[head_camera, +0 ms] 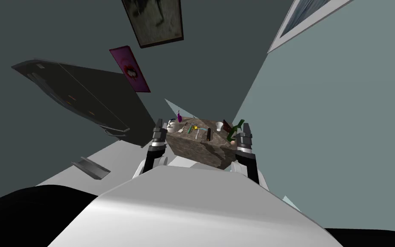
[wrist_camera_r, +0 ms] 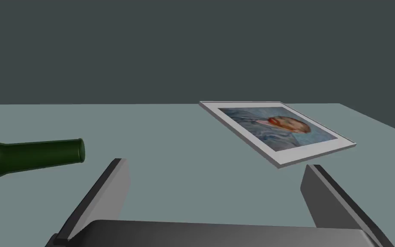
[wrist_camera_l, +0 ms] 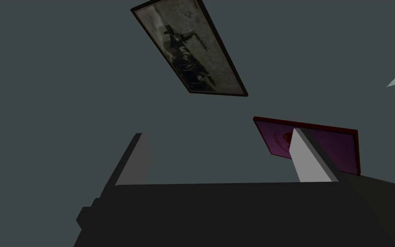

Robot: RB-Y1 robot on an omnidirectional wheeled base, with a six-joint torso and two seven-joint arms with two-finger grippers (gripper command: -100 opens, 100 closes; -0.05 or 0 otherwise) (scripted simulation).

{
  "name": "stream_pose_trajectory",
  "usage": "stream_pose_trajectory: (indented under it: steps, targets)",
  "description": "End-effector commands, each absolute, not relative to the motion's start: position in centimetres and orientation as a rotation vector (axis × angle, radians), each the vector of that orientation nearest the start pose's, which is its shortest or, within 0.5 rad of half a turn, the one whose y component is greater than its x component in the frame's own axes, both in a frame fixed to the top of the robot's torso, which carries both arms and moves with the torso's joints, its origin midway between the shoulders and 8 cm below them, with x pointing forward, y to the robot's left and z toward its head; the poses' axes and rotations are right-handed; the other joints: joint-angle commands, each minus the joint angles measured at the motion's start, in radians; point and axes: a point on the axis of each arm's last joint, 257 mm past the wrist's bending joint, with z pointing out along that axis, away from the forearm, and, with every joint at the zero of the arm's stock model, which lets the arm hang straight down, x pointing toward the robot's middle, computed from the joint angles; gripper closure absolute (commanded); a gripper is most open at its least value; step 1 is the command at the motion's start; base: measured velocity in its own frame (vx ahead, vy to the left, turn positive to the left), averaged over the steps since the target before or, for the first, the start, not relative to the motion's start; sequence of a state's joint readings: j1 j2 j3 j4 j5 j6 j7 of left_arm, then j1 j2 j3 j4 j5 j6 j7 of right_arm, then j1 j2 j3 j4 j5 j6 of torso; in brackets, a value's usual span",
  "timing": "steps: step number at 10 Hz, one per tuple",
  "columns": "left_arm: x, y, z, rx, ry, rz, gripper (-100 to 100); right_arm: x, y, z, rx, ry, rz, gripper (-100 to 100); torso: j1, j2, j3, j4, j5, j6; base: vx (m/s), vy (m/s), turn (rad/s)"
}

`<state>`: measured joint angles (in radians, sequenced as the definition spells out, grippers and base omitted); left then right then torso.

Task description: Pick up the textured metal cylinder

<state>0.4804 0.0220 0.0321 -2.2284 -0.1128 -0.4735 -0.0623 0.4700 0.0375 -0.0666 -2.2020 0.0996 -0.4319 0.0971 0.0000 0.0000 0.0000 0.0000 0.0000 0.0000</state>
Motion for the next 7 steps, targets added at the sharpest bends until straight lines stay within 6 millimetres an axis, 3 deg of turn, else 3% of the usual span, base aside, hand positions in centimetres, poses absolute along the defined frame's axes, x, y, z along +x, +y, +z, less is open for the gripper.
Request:
stream_pose_trajectory:
  steps: [1,7]
  targets:
    - [36.0,27.7,0.2,-0.589,0.749,-1.134,0,36.8,-29.4,-1.6,0.635,0.783,1.048,-100,0.000,0.000,0.000,0.000,0.000,0.000,-0.018,0.012,0.067]
    - [36.1,27.7,0.2,-0.589,0.749,-1.134,0,35.0,-26.5,-4.6,0.404,1.055,0.876,-100,0.002,0.006,0.004,0.001,0.001,0.000,-0.067,0.033,0.172]
